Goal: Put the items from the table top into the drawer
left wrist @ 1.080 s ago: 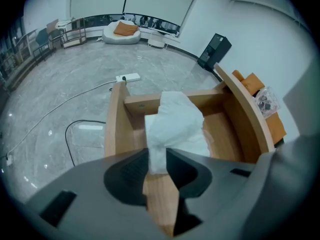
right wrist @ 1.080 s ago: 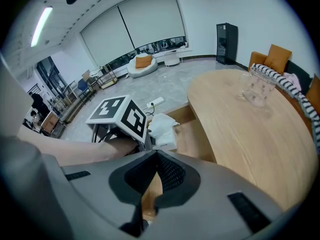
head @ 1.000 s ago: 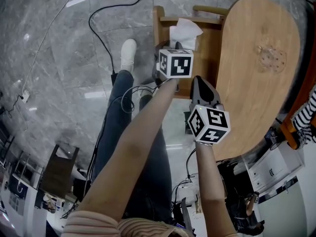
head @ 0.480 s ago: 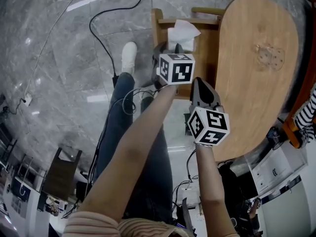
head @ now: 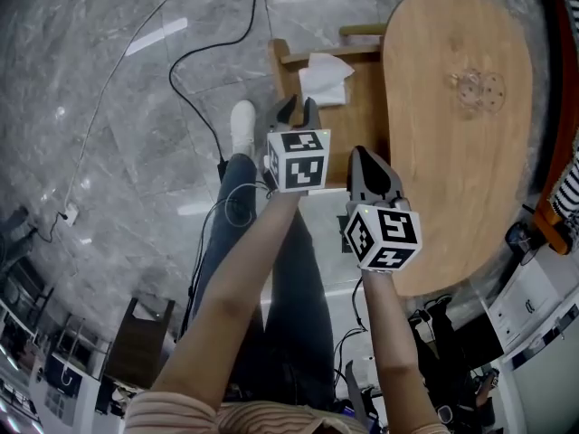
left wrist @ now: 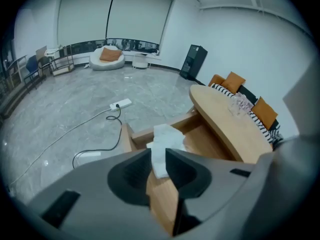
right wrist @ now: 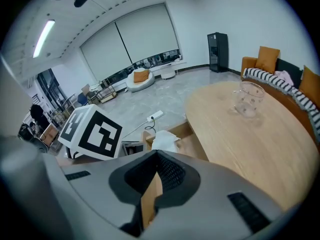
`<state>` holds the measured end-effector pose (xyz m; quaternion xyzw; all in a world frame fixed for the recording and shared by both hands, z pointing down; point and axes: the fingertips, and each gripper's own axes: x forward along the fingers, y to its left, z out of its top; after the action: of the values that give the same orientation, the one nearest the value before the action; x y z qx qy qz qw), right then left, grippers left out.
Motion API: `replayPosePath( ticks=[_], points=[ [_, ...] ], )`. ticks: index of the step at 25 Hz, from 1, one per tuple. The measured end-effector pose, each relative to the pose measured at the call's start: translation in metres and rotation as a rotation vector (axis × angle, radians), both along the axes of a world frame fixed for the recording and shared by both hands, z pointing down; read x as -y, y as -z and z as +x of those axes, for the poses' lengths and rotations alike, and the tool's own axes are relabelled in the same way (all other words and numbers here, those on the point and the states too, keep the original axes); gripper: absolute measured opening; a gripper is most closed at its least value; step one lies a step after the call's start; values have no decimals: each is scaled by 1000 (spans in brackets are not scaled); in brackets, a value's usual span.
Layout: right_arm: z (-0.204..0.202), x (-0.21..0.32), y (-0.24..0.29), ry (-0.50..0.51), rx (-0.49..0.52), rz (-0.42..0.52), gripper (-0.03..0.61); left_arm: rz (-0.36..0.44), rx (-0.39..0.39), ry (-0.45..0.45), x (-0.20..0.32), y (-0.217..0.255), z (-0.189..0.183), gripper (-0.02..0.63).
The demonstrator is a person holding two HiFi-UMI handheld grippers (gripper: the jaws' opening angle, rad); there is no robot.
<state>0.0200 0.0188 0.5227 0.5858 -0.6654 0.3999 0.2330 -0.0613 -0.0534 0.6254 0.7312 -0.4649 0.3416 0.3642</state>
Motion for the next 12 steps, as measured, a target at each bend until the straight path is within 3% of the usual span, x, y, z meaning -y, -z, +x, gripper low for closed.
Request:
replayPosePath(
  ticks=[12],
  points=[
    [-1, -1, 64, -26, 14, 84, 9, 142, -61, -75, 15, 96, -19, 28]
  ],
)
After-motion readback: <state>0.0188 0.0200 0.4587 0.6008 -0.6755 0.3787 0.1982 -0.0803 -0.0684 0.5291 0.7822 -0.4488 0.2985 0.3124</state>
